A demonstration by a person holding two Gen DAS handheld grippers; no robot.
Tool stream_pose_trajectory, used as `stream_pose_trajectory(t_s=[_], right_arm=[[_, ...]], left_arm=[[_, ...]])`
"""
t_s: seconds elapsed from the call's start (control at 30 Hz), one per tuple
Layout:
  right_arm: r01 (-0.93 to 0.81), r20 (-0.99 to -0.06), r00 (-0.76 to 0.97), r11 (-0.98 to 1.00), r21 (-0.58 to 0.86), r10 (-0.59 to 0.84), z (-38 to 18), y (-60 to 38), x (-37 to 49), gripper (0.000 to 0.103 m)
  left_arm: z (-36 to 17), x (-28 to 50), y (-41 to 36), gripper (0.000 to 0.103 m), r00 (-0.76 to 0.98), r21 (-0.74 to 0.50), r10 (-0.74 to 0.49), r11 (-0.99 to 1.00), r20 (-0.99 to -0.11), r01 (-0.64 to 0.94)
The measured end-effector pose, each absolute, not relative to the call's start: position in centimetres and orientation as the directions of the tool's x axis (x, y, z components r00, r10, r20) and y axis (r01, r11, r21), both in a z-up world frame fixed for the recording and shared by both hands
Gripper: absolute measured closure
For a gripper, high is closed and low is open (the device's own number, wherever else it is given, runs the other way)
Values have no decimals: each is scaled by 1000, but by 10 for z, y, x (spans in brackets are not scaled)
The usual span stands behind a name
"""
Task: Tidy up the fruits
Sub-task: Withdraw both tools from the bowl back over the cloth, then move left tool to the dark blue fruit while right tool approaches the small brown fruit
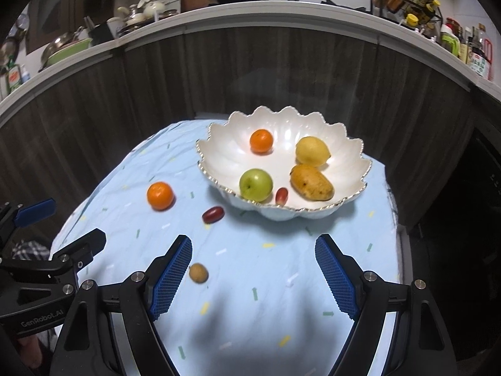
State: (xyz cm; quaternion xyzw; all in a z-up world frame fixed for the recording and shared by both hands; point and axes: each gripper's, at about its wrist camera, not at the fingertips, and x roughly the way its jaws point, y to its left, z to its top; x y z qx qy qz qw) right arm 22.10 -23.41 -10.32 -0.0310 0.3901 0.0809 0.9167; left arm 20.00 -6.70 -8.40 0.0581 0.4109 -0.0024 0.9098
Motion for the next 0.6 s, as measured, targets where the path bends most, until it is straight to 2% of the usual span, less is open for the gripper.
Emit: stream_pose_trajectory(t_s=[0.3, 0.6], right_arm=[[-240, -745, 646, 971, 6, 165, -124, -235, 213, 30], [-304, -753, 624, 953, 14, 210, -139, -230, 212, 30]], left_arm=[[-103, 179, -77, 14, 634, 103, 46, 993, -772, 55], [-121, 167, -84, 14, 632, 106, 41, 992, -774, 66]])
